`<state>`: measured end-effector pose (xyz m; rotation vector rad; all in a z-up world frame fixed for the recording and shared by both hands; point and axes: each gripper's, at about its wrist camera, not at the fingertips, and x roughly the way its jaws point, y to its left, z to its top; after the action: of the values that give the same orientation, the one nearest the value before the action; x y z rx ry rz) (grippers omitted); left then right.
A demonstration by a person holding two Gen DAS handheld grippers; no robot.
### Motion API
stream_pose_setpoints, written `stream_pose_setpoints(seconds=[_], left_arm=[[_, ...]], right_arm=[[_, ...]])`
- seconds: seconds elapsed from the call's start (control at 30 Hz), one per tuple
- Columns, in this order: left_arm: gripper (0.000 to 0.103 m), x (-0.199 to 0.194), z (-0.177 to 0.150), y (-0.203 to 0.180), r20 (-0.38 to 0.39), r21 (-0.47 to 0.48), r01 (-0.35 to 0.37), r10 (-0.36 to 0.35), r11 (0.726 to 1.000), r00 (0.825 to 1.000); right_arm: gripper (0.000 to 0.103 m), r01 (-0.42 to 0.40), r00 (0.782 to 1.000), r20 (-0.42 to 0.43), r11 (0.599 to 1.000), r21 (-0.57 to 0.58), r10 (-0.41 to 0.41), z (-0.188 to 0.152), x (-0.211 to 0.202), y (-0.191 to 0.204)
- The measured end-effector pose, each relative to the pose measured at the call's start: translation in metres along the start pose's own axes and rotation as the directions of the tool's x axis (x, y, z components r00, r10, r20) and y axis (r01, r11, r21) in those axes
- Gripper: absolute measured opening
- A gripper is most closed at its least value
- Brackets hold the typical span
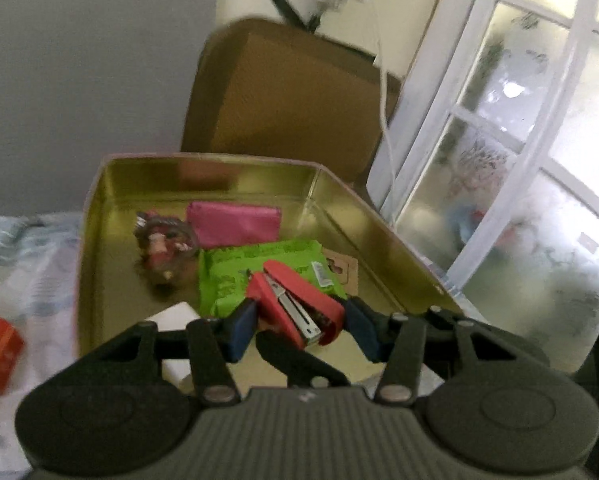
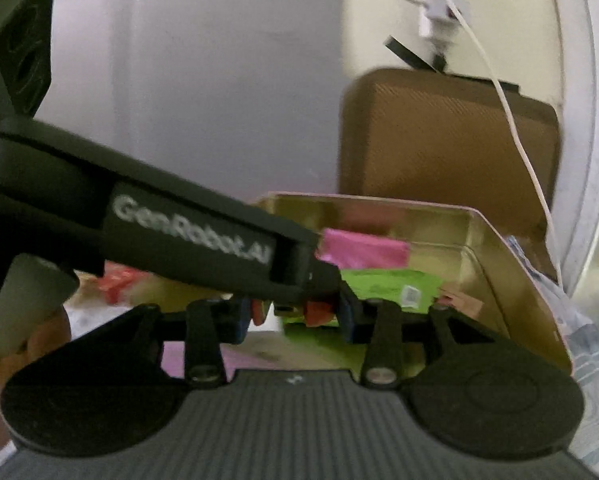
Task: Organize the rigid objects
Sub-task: 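Carry the red stapler into the tin and open the left tool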
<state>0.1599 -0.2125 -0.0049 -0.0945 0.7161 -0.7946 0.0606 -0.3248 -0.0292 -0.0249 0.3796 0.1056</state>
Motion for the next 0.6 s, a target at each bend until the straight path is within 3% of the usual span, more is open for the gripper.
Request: stream_pose_setpoints(seconds=[0.2,0.4,0.5,0.6], left_arm=[[0.052,0.015,-0.004,0.005,-0.026,-0.004,-0.052,0.052,0.999,0.998],[0.052,-0.06,-0.014,0.037,0.097,-0.048,-0.077,0.082,0.996,0.992],[0.052,-0.111,-0.04,0.077,0.16,-0.11,-0.165,0.181,0.98,0.97],[0.052,-0.147,-0.075,0.129,0.17,-0.189,-0.326,0.357,0.926,0.918]], right_arm=[[0.051,0.022,0.999,-0.036,0.998,0.051,-0.02,-0.013,0.011,-0.012],[0.05,0.0,0.999,0.035,0.999,0.045,-0.001,-0.01,-0.022,0.001],[0.049,-0.061,0.995,0.077,0.998,0.034,0.058,-0.005,-0.041,0.023],[0.049,-0.168,0.984,0.06,0.986,-0.005,0.168,-0.001,-0.04,0.057]])
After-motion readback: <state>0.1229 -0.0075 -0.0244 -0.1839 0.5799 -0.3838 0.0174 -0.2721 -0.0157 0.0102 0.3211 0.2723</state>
